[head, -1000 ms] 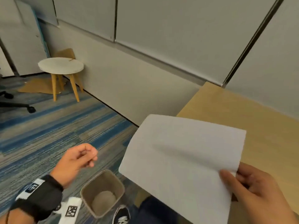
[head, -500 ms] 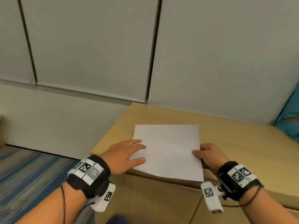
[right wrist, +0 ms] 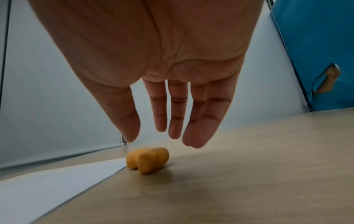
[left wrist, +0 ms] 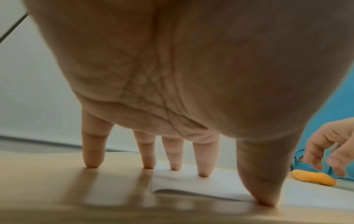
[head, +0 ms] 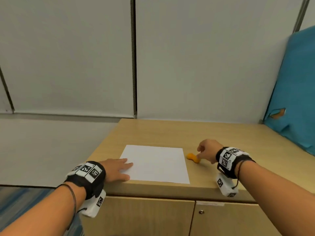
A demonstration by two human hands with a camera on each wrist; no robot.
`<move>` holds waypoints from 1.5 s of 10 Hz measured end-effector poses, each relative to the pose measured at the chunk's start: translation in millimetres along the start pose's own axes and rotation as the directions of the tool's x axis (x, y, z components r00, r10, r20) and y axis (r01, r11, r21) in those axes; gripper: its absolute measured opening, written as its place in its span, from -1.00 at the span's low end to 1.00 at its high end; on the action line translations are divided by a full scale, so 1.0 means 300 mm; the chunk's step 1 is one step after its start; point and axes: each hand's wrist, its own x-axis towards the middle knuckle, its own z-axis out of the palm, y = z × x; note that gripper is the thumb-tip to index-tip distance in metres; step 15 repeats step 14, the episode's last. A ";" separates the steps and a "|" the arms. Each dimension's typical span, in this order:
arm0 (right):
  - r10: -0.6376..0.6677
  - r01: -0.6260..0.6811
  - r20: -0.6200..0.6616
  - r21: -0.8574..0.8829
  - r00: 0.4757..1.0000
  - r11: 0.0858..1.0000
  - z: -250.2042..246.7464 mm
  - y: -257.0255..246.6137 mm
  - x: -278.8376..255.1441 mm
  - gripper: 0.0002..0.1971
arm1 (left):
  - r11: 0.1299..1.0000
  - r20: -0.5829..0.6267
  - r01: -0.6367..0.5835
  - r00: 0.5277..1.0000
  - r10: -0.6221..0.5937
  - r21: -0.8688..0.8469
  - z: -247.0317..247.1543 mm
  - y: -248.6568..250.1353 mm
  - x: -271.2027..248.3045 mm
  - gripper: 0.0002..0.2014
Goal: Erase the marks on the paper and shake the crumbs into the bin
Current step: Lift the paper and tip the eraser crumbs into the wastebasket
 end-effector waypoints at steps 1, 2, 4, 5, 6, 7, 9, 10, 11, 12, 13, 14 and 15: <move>0.024 -0.021 0.036 -0.086 0.999 0.996 0.042 -0.013 0.034 -0.34 | 1.000 -0.013 0.011 1.000 -0.011 0.009 -0.017 0.024 -0.001 -0.29; 0.039 -0.030 0.054 -0.152 0.998 0.988 0.070 -0.034 0.060 -0.49 | 1.000 -0.025 0.010 1.000 -0.010 0.013 -0.034 0.036 -0.002 -0.29; 0.070 -0.071 -0.014 -0.194 0.997 0.978 0.052 -0.070 0.062 -0.61 | 1.000 -0.082 -0.002 0.997 0.002 -0.002 -0.051 0.040 0.011 -0.27; 0.011 -0.013 -0.010 -0.168 1.000 0.986 0.046 -0.096 0.080 -0.63 | 1.000 -0.091 -0.005 0.996 0.004 -0.009 -0.057 0.044 0.024 -0.26; -0.021 0.020 -0.004 -0.198 1.000 0.980 0.030 -0.136 0.123 -0.61 | 1.000 -0.065 -0.013 0.998 0.012 -0.017 -0.071 0.046 0.025 -0.26; -0.053 0.046 -0.027 -0.212 0.998 0.976 0.010 -0.170 0.176 -0.61 | 0.999 -0.041 -0.042 0.998 0.042 -0.002 -0.085 0.035 0.025 -0.29; -0.065 0.116 0.152 -0.356 0.986 0.927 0.094 -0.171 0.279 -0.61 | 0.995 0.048 -0.103 0.994 0.103 0.000 -0.098 -0.003 0.037 -0.28; -0.104 0.165 0.181 -0.366 0.978 0.916 0.087 -0.157 0.310 -0.62 | 0.993 0.050 -0.111 0.992 0.112 -0.035 -0.097 -0.013 0.028 -0.29; -0.119 0.183 0.197 -0.346 0.973 0.920 0.078 -0.143 0.309 -0.62 | 0.990 0.027 -0.126 0.991 0.128 -0.067 -0.086 -0.011 0.013 -0.28; -0.110 0.165 0.226 -0.240 0.968 0.957 0.073 -0.104 0.282 -0.59 | 0.981 0.037 -0.109 0.992 0.117 -0.159 -0.085 0.005 -0.011 -0.24; -0.078 0.089 0.207 -0.044 0.975 0.995 -0.040 -0.086 0.257 -0.56 | 0.938 0.001 -0.081 0.996 0.086 -0.337 -0.090 -0.001 -0.055 -0.23; -0.072 0.048 0.038 0.438 0.997 0.898 -0.266 -0.093 0.170 -0.76 | 0.884 0.091 0.027 0.996 0.018 -0.466 -0.075 -0.021 -0.141 -0.25; -0.072 0.048 0.038 0.438 0.997 0.898 -0.266 -0.093 0.170 -0.76 | 0.884 0.091 0.027 0.996 0.018 -0.466 -0.075 -0.021 -0.141 -0.25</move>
